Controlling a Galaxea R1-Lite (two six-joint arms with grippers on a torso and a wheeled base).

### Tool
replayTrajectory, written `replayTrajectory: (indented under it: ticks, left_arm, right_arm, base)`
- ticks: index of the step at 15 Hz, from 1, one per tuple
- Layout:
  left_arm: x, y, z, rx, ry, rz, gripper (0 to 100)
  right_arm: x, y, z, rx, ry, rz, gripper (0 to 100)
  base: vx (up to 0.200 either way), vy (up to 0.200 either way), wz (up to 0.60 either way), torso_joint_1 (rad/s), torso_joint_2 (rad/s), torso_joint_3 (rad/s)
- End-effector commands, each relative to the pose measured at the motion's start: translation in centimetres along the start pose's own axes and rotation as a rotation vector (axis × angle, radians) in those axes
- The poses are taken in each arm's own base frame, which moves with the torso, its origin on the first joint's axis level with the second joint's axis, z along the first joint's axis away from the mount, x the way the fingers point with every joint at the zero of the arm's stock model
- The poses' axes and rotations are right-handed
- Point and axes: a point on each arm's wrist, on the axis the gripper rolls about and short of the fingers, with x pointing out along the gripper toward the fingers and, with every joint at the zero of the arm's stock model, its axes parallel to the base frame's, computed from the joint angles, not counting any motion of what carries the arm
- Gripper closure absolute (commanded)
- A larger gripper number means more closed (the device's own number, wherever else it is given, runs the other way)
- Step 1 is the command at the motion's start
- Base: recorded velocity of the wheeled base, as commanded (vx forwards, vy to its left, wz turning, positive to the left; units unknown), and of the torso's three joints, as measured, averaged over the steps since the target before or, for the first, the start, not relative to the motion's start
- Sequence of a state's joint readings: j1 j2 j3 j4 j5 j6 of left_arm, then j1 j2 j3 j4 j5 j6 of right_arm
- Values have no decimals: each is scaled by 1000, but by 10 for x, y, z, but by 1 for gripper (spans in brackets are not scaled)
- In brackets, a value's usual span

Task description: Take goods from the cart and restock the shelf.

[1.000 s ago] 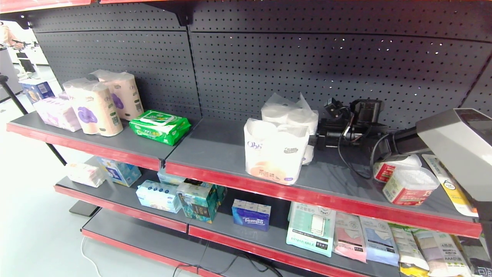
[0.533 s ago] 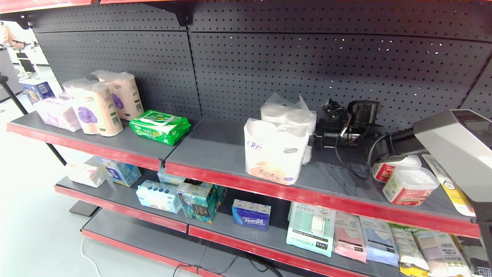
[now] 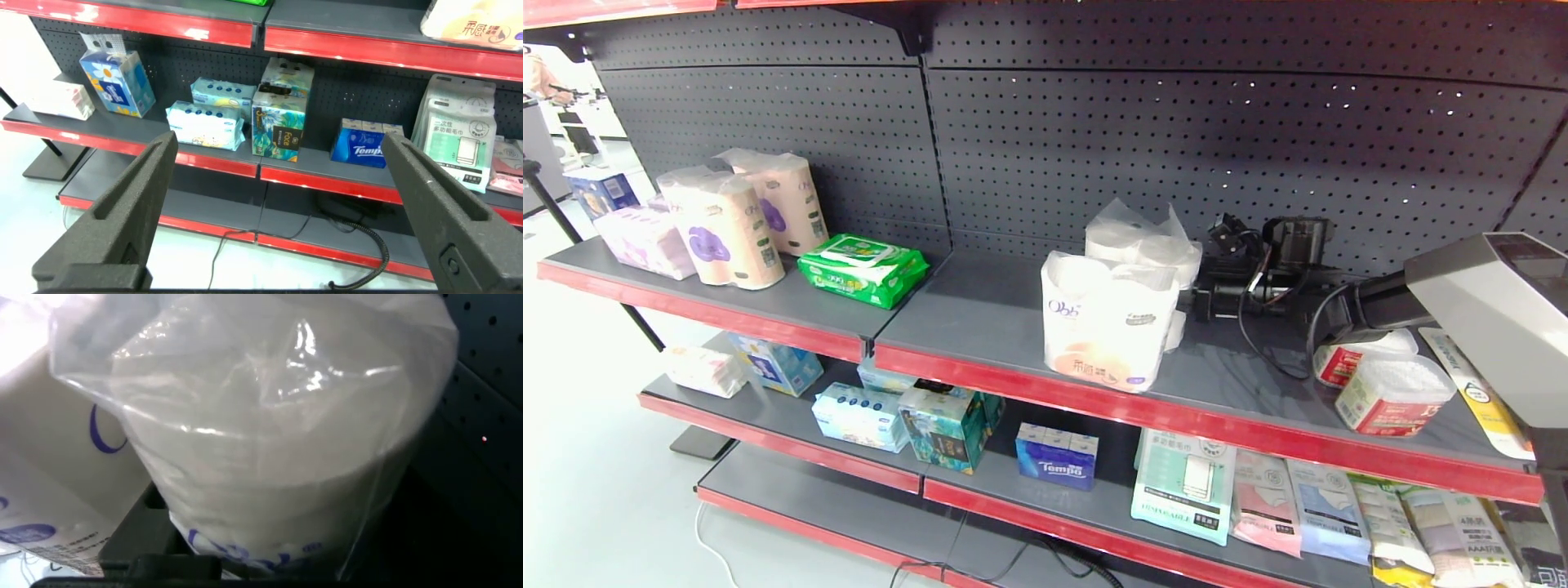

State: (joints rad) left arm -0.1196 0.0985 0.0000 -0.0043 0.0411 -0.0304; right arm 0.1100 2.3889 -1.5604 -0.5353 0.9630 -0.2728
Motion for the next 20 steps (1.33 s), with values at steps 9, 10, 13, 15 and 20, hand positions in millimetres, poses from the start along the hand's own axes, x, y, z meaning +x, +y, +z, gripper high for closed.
replayTrajectory:
  ticks: [9,10,13,15,20]
  left_arm:
    - [0,0,0,0,1,0,0]
    - [0,0,0,0,1,0,0]
    - [0,0,0,0,1,0,0]
    - [0,0,0,0,1,0,0]
    - [0,0,0,0,1,0,0]
  right_arm:
    - [13,6,-3,7,-1,50,100]
    - [13,6,-3,8,0,49,100]
    - [5,-3,-5,20,-5,50,100]
    - [2,-5,-6,21,-8,59,100]
    - [6,-3,-5,10,-15,78,100]
  base:
    - [0,0,0,0,0,0]
    - [0,0,0,0,0,0]
    - [0,0,0,0,0,0]
    - [0,0,0,0,0,0]
    - [0,0,0,0,0,0]
